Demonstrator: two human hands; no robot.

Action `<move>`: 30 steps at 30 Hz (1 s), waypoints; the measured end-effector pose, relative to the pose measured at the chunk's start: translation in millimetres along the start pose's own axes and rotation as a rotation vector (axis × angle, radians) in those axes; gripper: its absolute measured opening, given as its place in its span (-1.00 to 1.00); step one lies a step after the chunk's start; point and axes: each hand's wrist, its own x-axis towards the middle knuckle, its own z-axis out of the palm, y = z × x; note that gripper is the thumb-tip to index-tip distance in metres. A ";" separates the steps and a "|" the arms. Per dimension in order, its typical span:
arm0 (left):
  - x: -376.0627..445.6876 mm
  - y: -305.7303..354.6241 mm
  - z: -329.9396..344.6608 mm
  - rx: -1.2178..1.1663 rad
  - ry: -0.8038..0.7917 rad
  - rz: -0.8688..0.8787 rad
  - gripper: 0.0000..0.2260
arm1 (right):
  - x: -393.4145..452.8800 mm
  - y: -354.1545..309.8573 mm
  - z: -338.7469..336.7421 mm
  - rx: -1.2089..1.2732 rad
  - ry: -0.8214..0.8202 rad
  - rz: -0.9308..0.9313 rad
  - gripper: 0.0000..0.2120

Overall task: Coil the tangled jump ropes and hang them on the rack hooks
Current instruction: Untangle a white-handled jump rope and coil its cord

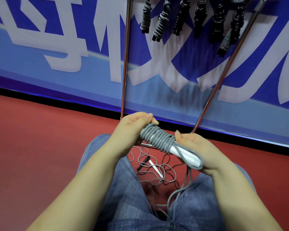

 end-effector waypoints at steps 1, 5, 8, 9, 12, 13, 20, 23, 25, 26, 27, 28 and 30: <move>0.3 -1.1 1.8 -0.035 0.003 -0.009 -0.75 | 0.7 1.2 1.1 0.109 0.010 0.029 -0.63; 2.4 -5.5 8.9 -0.211 0.072 -0.047 -0.70 | 8.2 4.6 6.9 0.467 0.043 0.097 -0.65; 4.0 -6.7 14.0 -0.221 0.176 -0.053 -0.69 | 15.7 11.4 20.0 0.528 0.150 0.030 -0.65; 4.5 -6.5 15.7 -0.195 0.210 -0.041 -0.70 | 18.2 14.6 24.9 0.507 0.213 0.021 -0.65; 5.5 -6.8 16.5 -0.084 0.323 0.010 -0.70 | 20.6 18.9 34.9 0.375 0.318 0.015 -0.66; 6.0 -8.2 14.8 -0.047 0.366 0.030 -0.70 | 19.2 17.6 36.5 0.311 0.321 0.024 -0.66; 13.1 -16.0 -6.1 0.254 0.568 0.175 -0.74 | 11.7 17.8 44.8 0.040 0.233 -0.023 -0.62; 14.9 -12.8 -15.2 0.371 0.593 0.185 -0.73 | 8.0 14.6 39.5 -0.310 0.240 -0.177 -0.75; 17.1 -12.7 -19.5 0.382 0.571 0.151 -0.74 | 6.9 11.2 31.9 -0.538 0.331 -0.272 -0.81; 17.6 -12.1 -20.9 0.384 0.543 0.138 -0.74 | 6.1 9.2 27.2 -0.599 0.376 -0.308 -0.83; 17.7 -11.4 -22.1 0.387 0.506 0.129 -0.74 | 5.1 5.4 23.0 -0.639 0.410 -0.347 -0.85; 17.9 -10.1 -23.1 0.395 0.461 0.121 -0.74 | 5.6 2.9 18.6 -0.670 0.442 -0.390 -0.89; 17.6 -4.7 -25.0 0.418 0.358 0.099 -0.75 | 6.5 -0.4 10.1 -0.714 0.499 -0.464 -0.93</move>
